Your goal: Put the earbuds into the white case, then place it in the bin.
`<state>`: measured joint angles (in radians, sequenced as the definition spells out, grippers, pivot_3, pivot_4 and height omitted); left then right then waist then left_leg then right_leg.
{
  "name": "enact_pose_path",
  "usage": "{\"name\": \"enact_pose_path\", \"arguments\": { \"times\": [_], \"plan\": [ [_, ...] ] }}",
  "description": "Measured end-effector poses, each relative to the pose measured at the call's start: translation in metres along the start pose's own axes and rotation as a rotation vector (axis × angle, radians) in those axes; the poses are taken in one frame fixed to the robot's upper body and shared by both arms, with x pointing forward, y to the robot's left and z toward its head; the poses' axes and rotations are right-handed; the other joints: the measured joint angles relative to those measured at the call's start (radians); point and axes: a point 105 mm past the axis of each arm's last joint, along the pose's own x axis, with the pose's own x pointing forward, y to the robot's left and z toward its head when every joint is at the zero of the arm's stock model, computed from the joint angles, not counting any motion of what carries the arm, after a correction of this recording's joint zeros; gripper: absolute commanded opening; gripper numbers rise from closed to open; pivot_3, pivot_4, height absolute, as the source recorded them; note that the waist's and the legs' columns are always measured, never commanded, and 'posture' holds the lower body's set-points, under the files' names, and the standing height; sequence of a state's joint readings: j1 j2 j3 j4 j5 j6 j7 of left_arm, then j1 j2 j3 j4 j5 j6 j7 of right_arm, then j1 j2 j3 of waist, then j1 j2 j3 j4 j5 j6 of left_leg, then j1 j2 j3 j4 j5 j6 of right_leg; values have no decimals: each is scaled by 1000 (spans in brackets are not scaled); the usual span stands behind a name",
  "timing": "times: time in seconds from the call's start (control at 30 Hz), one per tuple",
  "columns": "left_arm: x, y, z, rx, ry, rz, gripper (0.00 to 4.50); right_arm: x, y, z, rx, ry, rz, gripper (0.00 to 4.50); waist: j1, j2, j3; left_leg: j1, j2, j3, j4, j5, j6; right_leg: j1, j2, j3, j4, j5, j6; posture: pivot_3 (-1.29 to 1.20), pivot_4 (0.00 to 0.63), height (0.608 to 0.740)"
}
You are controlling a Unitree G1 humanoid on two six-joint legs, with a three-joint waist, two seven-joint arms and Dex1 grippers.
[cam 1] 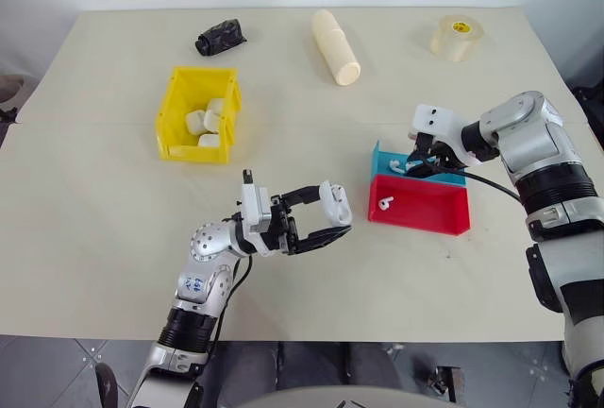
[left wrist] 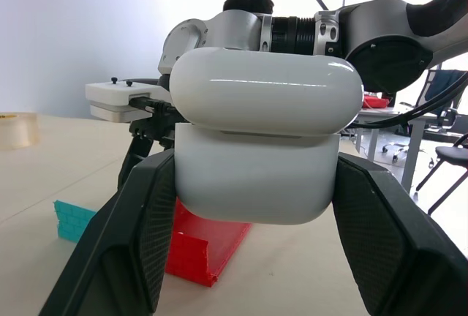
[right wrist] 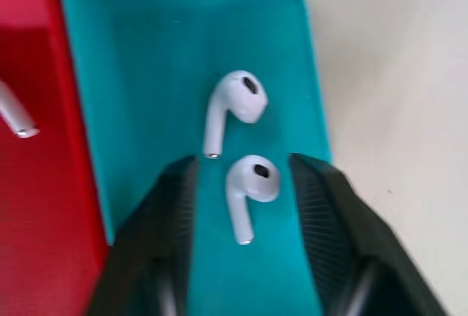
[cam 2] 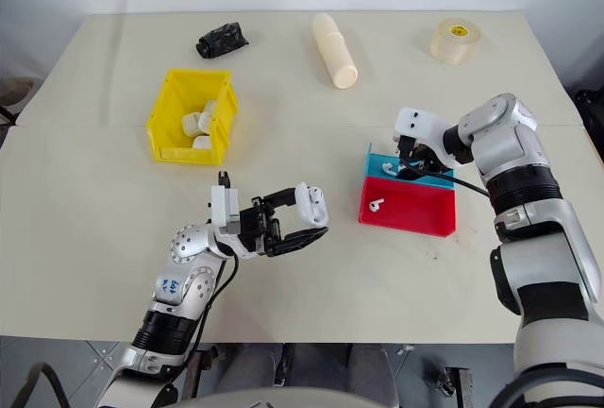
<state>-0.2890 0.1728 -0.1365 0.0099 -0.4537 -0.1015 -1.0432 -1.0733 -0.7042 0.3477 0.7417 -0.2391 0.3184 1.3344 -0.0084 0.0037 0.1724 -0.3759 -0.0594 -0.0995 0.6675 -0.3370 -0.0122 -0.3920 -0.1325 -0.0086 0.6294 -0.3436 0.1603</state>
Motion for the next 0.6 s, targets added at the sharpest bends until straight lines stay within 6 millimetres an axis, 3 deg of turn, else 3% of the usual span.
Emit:
{"name": "enact_pose_path", "arguments": {
  "times": [0.27, 0.4, 0.6],
  "plan": [
    [0, -1, 0, 0, 0, -6, 2798, -1, 0, -1, 7, 12, -5, 2057, 3, 0, 0, 0, 0, 0, 0, 0, 0, 0, 0, 0, 0, 0, 0, 0, 150, 740],
    [0, 0, 0, 2, 0, -8, 2798, -1, 2, -2, 11, 18, 7, 1252, 5, 0, 0, 0, 0, 0, 1, 0, 0, 0, 0, 0, 0, 0, 0, 0, 150, 740],
    [0, -1, 1, 2, 0, -16, 2798, -2, 3, -5, 12, 21, 5, 1252, 6, -1, 0, 0, 0, -1, 1, 0, 0, 1, -1, 0, 0, 0, 0, 0, 150, 740]
  ]
}}
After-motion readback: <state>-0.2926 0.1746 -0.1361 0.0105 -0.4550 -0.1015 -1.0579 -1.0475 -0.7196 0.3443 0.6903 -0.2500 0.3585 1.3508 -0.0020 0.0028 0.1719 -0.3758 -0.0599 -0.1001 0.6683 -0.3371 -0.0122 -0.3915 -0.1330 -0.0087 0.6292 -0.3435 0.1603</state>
